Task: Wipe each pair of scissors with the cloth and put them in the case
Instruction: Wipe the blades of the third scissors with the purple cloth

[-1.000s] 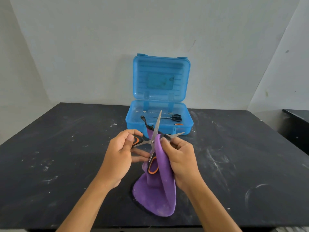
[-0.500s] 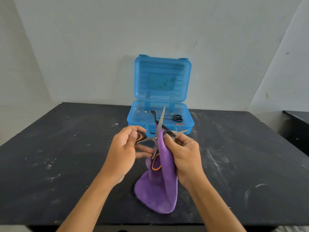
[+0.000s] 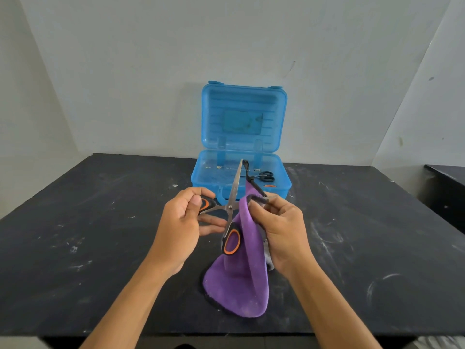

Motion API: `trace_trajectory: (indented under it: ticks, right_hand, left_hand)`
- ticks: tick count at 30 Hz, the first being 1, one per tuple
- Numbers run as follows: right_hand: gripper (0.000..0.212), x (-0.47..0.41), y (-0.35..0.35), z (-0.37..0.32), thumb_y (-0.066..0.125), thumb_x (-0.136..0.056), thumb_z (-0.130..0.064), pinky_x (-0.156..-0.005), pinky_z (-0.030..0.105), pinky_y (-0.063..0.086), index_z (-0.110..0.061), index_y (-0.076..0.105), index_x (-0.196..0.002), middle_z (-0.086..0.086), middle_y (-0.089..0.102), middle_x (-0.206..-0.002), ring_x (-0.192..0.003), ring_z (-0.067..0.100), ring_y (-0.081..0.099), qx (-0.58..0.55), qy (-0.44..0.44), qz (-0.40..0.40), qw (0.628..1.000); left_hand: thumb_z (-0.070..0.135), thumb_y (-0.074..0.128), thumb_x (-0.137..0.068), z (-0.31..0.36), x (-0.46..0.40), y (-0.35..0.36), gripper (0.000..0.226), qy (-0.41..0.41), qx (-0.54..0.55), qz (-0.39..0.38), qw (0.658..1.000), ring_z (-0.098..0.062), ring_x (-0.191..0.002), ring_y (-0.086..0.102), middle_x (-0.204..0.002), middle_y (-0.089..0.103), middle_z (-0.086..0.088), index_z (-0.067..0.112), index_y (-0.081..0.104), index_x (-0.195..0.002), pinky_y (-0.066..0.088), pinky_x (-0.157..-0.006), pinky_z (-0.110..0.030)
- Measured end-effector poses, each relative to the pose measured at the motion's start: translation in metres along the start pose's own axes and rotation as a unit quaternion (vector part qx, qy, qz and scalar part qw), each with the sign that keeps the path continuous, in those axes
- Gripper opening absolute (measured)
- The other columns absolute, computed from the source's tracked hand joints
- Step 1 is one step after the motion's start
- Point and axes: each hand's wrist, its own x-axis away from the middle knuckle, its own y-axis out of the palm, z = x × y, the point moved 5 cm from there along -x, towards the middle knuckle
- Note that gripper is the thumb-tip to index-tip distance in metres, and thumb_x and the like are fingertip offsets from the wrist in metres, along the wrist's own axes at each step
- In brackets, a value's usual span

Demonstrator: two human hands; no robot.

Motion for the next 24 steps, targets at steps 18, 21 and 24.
trace_trajectory:
  ticks: [18, 21, 24]
  right_hand:
    - [0.031, 0.002, -0.016, -0.005, 0.062, -0.104, -0.009, -0.062, 0.025, 0.061, -0.021, 0.085, -0.086, 0.004, 0.080, -0.081, -0.070, 0.013, 0.075, -0.073, 0.009, 0.072, 0.995]
    - [0.025, 0.001, -0.017, -0.009, 0.065, -0.103, -0.014, -0.067, 0.027, 0.062, -0.023, 0.085, -0.090, 0.005, 0.081, -0.090, -0.077, 0.015, 0.076, -0.065, 0.008, 0.063, 0.996]
    - [0.015, 0.002, -0.012, -0.008, 0.069, -0.100, -0.014, -0.068, 0.025, 0.061, -0.019, 0.084, -0.097, 0.007, 0.081, -0.091, -0.078, 0.016, 0.076, -0.048, 0.005, 0.032, 0.998]
  left_hand:
    - [0.012, 0.034, -0.108, -0.004, -0.001, -0.010, 0.032, 0.012, -0.021, 0.019, 1.000, -0.028, -0.070, 0.077, -0.103, 0.059, -0.013, 0.016, 0.065, -0.101, 0.062, -0.063, -0.028]
    - [0.012, 0.033, -0.108, -0.004, -0.002, -0.013, 0.035, 0.015, -0.018, 0.027, 0.999, -0.029, -0.070, 0.077, -0.103, 0.057, -0.014, 0.018, 0.066, -0.098, 0.062, -0.063, -0.027]
    - [0.012, 0.034, -0.108, -0.003, -0.004, -0.011, 0.035, 0.020, -0.016, 0.028, 0.999, -0.029, -0.070, 0.077, -0.101, 0.058, -0.014, 0.020, 0.066, -0.097, 0.062, -0.063, -0.028]
